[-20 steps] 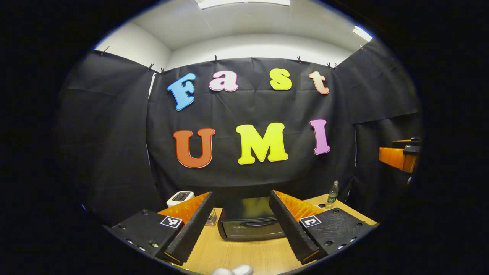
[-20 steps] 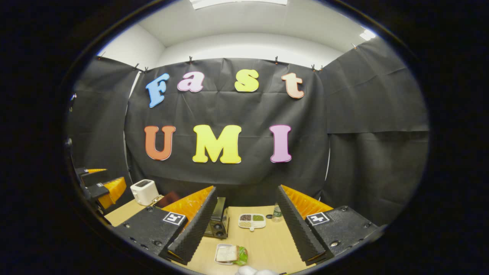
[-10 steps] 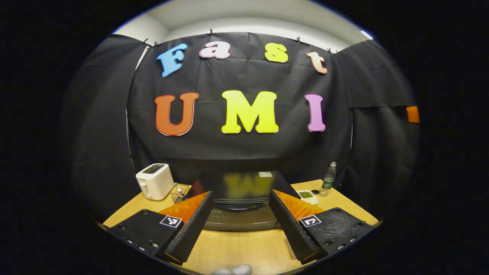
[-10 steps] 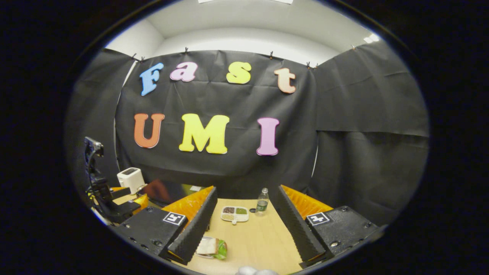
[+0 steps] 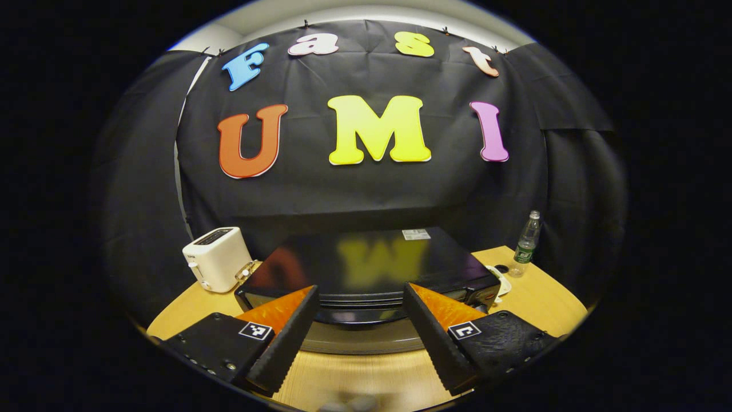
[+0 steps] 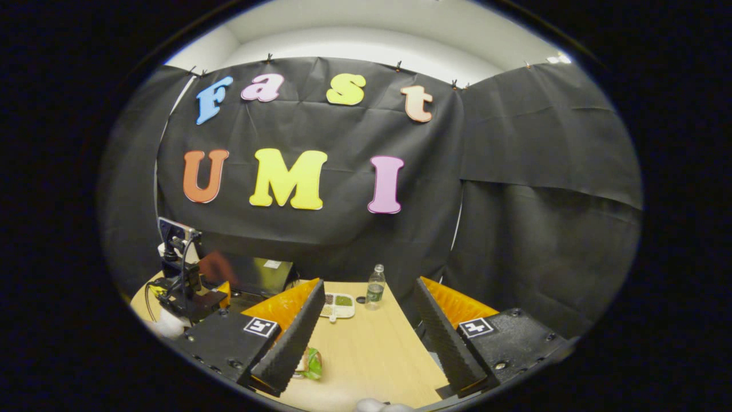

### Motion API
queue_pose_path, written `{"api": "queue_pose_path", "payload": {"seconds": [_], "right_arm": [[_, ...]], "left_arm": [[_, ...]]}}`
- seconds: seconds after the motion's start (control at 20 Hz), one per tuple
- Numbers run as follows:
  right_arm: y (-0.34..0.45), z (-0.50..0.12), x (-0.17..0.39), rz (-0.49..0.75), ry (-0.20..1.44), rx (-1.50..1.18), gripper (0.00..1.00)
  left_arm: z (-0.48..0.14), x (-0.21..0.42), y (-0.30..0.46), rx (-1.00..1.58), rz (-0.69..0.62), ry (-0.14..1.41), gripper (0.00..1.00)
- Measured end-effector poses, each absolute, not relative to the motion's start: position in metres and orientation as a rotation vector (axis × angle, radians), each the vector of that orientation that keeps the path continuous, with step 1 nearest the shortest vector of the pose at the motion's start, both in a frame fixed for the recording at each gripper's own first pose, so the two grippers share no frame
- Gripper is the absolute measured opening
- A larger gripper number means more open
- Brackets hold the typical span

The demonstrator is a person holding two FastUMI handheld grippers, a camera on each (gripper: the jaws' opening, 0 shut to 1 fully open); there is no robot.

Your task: Open the electric oven with the left hand, put the food in, and close the electric oven.

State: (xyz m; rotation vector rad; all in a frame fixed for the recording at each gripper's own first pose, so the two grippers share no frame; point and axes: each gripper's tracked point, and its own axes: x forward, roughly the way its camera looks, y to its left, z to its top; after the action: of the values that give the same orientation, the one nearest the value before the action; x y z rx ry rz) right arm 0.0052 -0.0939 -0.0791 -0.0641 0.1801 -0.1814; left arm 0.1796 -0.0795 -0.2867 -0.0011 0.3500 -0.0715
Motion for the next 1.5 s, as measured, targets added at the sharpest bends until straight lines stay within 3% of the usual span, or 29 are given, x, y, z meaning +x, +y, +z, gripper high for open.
{"api": "queue_pose_path", "payload": {"seconds": [0.65, 1.5], "right_arm": [[-0.087, -0.091, 0.021, -0.157, 0.215, -0.057, 1.00], [-0.068, -0.120, 0.006, -0.053, 0.269, -0.052, 1.00]], "left_arm": [[-0.298, 0.178, -0.077, 0.004, -0.079, 0.375, 0.98], [-0.341, 0.074, -0.073, -0.003, -0.079, 0.479, 0.99]]}}
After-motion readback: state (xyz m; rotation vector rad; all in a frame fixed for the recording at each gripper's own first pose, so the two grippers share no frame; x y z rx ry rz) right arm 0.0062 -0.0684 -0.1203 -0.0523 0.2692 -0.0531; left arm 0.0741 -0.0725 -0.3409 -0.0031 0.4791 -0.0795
